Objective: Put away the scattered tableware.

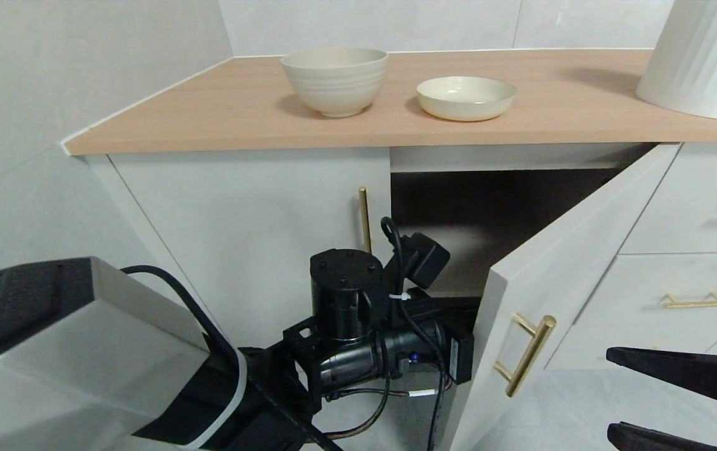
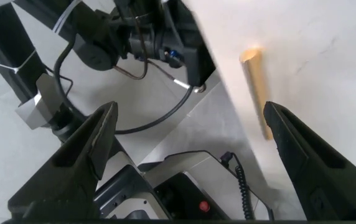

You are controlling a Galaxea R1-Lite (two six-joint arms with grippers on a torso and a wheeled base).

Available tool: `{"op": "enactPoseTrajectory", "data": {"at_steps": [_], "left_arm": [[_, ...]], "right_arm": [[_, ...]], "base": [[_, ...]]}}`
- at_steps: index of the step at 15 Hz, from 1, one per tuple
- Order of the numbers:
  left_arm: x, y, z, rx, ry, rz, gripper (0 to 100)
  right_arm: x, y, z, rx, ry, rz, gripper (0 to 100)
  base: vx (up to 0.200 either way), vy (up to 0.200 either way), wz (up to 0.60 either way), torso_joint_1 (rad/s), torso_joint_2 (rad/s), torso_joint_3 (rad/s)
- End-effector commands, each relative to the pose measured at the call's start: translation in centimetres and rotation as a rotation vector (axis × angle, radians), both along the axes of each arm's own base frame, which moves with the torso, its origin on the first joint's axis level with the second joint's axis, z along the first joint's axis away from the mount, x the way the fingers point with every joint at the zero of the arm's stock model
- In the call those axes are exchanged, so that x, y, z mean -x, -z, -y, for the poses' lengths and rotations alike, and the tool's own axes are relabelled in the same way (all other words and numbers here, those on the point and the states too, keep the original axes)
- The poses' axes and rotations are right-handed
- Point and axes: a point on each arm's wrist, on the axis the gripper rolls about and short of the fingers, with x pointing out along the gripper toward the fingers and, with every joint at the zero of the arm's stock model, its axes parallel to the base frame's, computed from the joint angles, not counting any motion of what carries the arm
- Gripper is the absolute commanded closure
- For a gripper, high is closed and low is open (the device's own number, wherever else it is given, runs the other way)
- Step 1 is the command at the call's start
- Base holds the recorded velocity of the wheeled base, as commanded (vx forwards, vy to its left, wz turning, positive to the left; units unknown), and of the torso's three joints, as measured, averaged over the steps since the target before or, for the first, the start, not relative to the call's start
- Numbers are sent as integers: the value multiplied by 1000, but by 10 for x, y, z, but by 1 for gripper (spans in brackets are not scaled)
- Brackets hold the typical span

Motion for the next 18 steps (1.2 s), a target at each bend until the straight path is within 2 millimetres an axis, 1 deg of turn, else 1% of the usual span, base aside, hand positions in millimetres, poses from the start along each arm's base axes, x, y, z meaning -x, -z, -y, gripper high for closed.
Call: {"op": "enactPoseTrajectory", "data": {"at_steps": [1, 3, 6, 10, 11, 12, 13, 14, 15, 16, 18], "left_arm": [[-3, -3, 5, 10, 6, 7, 100], [-9, -2, 12, 9, 6, 6, 100], [-13, 2, 16, 3, 5, 1, 100], [-10, 2, 17, 5, 9, 4, 100], [-5, 1, 22, 7, 23, 6, 100], [3, -1, 31, 15, 43, 13, 100], [4, -2, 32, 16, 46, 14, 100], [31, -4, 50, 24, 118, 19, 100], [47, -7, 58, 30, 163, 21, 100], [55, -9, 58, 34, 179, 23, 100], [62, -10, 61, 43, 204, 1, 100]], "right_arm": [[0, 0, 0, -1, -1, 1, 0], [0, 0, 0, -1, -1, 1, 0], [1, 0, 1, -3, -1, 3, 0], [4, -6, 4, -29, -20, 24, 0], [4, -8, 2, -38, -45, 29, 0], [3, -21, 0, -68, -85, 55, 0], [3, -23, -1, -71, -93, 58, 0], [3, -30, -4, -73, -150, 92, 0], [5, -29, -3, -64, -166, 108, 0], [8, -31, -1, -76, -170, 120, 0], [13, -36, 4, -103, -171, 151, 0]], "base": [[0, 0, 0, 0, 0, 0], [0, 0, 0, 0, 0, 0], [0, 0, 0, 0, 0, 0], [0, 0, 0, 0, 0, 0], [0, 0, 0, 0, 0, 0], [0, 0, 0, 0, 0, 0], [0, 0, 0, 0, 0, 0], [0, 0, 0, 0, 0, 0], [0, 0, 0, 0, 0, 0], [0, 0, 0, 0, 0, 0], [0, 0, 0, 0, 0, 0]]}}
